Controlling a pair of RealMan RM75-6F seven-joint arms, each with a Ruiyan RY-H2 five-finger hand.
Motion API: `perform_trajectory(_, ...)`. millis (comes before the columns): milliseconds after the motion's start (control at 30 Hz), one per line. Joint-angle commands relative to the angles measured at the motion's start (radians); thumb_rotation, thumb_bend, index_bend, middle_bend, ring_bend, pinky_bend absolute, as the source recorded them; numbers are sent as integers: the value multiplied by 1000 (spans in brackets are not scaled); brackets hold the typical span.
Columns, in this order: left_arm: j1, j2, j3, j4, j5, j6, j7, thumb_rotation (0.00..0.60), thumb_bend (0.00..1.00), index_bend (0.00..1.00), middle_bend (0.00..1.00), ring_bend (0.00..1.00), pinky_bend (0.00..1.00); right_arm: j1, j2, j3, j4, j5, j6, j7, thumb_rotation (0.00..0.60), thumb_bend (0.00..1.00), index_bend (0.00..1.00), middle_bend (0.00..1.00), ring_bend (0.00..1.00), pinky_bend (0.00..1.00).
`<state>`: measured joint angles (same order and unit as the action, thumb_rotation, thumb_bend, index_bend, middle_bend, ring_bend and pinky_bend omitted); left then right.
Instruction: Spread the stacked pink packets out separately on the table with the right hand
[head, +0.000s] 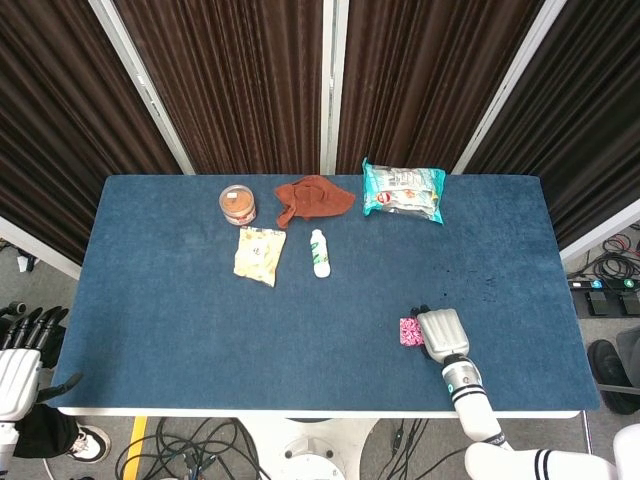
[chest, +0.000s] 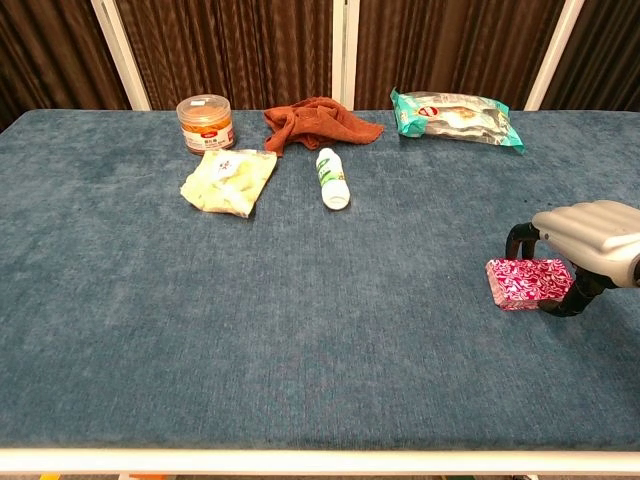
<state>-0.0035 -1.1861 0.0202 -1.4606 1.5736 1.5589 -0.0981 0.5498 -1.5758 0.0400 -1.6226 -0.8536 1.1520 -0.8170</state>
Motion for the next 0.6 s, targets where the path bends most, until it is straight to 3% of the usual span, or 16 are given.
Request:
perform_trajectory(33, 0, 0, 0, -1, 0, 1, -2, 600, 130, 90, 77, 0, 106, 0, -1, 0, 1, -3, 4, 1, 600, 206, 335, 316, 839, 917)
perform_trajectory(600, 1, 0, 2, 1, -3, -6, -4, 600, 130, 90, 77, 0, 106, 2, 0, -2, 0, -3, 13, 3, 600, 212, 368, 328, 840, 917)
